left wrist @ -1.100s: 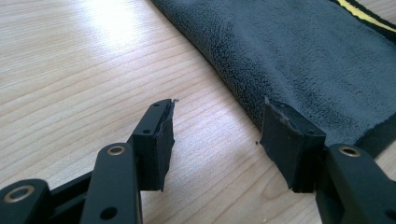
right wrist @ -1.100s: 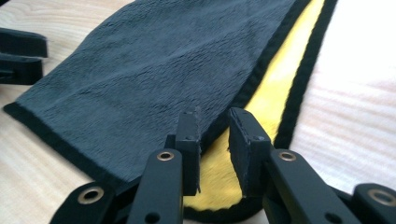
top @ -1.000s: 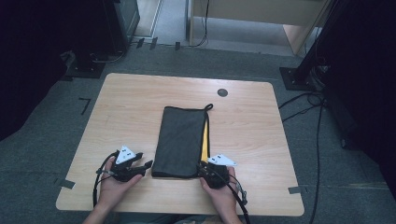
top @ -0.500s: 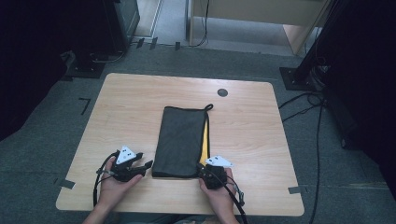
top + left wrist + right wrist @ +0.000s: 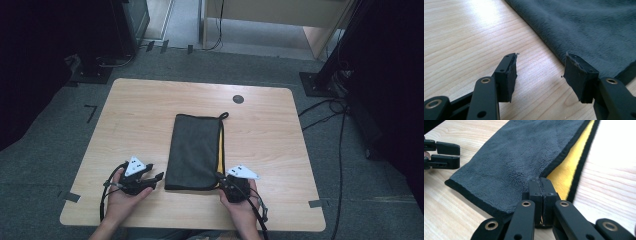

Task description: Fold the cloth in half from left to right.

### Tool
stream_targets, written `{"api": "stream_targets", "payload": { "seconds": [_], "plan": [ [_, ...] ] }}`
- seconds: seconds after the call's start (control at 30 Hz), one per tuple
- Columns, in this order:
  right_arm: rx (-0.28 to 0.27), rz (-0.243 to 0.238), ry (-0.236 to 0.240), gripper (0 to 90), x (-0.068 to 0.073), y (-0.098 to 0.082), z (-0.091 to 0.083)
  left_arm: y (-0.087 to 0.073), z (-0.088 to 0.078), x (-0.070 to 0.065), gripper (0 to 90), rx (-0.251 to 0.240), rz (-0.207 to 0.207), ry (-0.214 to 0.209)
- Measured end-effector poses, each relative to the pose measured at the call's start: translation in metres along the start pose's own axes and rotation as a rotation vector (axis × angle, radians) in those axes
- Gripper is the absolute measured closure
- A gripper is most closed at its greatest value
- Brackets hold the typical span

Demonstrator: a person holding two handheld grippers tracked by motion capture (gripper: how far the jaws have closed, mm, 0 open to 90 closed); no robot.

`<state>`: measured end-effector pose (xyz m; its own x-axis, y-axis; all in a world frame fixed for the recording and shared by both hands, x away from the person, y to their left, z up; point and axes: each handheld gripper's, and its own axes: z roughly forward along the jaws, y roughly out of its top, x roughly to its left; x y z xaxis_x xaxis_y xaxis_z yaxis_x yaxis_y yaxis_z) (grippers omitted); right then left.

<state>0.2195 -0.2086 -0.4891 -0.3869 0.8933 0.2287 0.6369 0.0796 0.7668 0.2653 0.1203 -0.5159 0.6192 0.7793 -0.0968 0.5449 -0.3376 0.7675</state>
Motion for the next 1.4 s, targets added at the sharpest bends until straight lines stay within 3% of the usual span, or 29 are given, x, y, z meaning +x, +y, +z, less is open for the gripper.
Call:
{"api": "stream_targets", "payload": {
  "seconds": [0.13, 0.2, 0.37, 0.43, 0.47, 0.6, 0.63, 0.7, 0.87, 0.93, 1.0, 1.03, 1.1, 1.13, 1.17, 1.4],
  "plan": [
    [0.036, 0.012, -0.034, 89.2, -0.010, -0.005, 0.002, 0.000, -0.001, -0.001, 43.7, -0.003, 0.010, 0.002],
    [0.105, 0.033, -0.044, 87.7, -0.018, -0.012, 0.014, 0.000, -0.003, -0.003, 43.7, -0.009, 0.025, 0.003],
    [0.076, 0.014, -0.052, 81.3, -0.018, -0.010, 0.010, 0.000, -0.007, -0.005, 44.1, -0.024, 0.033, -0.003],
    [0.059, 0.028, -0.049, 81.0, -0.021, -0.007, 0.007, 0.002, -0.010, -0.009, 44.3, -0.036, 0.014, -0.070],
    [0.053, 0.028, -0.049, 81.2, -0.022, -0.007, 0.006, 0.002, -0.010, -0.009, 44.5, -0.036, 0.014, -0.070],
    [0.046, 0.029, -0.051, 83.2, -0.022, -0.006, 0.004, 0.002, -0.014, -0.027, 44.6, -0.031, 0.106, -0.130],
    [0.046, 0.029, -0.051, 83.2, -0.022, -0.006, 0.004, 0.002, -0.014, -0.027, 44.5, -0.031, 0.106, -0.130],
    [0.065, 0.025, -0.065, 82.2, -0.023, -0.006, 0.003, 0.001, -0.012, -0.033, 44.5, -0.003, 0.148, -0.144],
    [0.028, 0.054, -0.071, 79.9, -0.032, 0.004, 0.000, -0.001, -0.006, -0.036, 45.4, 0.038, 0.150, -0.157],
    [-0.005, 0.066, -0.072, 79.5, -0.038, 0.016, 0.003, -0.002, -0.004, -0.038, 45.9, 0.056, 0.158, -0.156],
    [-0.007, 0.047, -0.077, 79.0, -0.044, 0.033, 0.017, -0.003, -0.001, -0.041, 46.2, 0.078, 0.168, -0.140],
    [-0.007, 0.047, -0.077, 79.0, -0.044, 0.033, 0.017, -0.003, -0.001, -0.041, 46.1, 0.078, 0.168, -0.140],
    [0.016, 0.049, -0.061, 78.9, -0.052, 0.046, 0.040, -0.004, -0.001, -0.041, 45.8, 0.078, 0.164, -0.139],
    [0.016, 0.049, -0.061, 78.9, -0.052, 0.046, 0.040, -0.004, -0.001, -0.041, 45.7, 0.078, 0.164, -0.139],
    [0.044, 0.065, -0.064, 78.6, -0.059, 0.052, 0.058, -0.004, -0.001, -0.040, 45.5, 0.080, 0.159, -0.143],
    [0.060, 0.143, -0.022, 74.1, -0.069, 0.063, 0.088, -0.005, -0.001, -0.040, 46.4, 0.078, 0.160, -0.145]
  ]
}}
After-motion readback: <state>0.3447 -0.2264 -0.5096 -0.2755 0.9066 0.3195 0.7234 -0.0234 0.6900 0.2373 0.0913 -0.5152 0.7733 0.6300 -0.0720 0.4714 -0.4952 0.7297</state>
